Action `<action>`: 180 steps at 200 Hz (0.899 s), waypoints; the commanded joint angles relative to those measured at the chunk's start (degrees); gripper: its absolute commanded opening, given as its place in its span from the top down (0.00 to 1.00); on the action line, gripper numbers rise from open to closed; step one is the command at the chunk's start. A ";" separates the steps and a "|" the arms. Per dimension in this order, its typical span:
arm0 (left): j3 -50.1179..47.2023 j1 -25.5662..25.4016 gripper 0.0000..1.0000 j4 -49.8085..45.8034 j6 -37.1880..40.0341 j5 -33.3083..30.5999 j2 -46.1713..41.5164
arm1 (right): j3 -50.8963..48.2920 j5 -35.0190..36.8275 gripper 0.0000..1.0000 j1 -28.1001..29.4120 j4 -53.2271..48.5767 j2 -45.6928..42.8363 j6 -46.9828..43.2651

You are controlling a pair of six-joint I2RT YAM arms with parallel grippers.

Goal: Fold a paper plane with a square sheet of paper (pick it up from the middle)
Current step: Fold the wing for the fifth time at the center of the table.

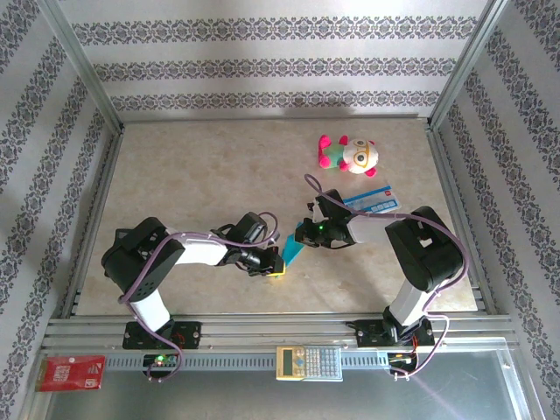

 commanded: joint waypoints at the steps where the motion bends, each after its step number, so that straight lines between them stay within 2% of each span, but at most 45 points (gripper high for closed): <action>1: -0.60 0.41 1.00 -1.77 1.93 -1.09 1.70 | 0.34 6.07 0.91 -1.20 -8.61 2.74 -3.57; 34: -3.89 0.45 1.00 -0.91 1.94 -1.95 2.41 | 5.48 5.55 0.88 -2.98 -14.39 1.06 -9.56; 54: -5.24 0.45 1.00 0.72 0.90 -1.89 3.18 | 6.95 2.59 0.86 -3.82 -16.02 -2.52 -11.46; 84: -5.20 0.45 1.00 1.52 0.29 -2.15 3.48 | 2.76 -0.72 0.86 0.95 -9.88 -6.83 -5.20; 104: -4.63 0.45 1.00 1.19 0.26 -2.00 3.74 | -1.02 -1.84 0.85 3.74 -2.37 -6.15 0.56; 125: -4.42 0.45 1.00 0.76 0.52 -1.97 3.70 | -1.56 -1.76 0.86 4.93 -0.01 -3.34 1.56; 153: -4.26 0.45 1.00 -0.21 0.96 -2.11 3.27 | -1.30 -1.97 0.86 2.55 -0.63 -1.62 -1.00; 180: -4.63 0.43 1.00 -0.52 1.09 -2.10 2.88 | -0.85 -2.21 0.86 -2.83 -3.10 -0.44 -5.18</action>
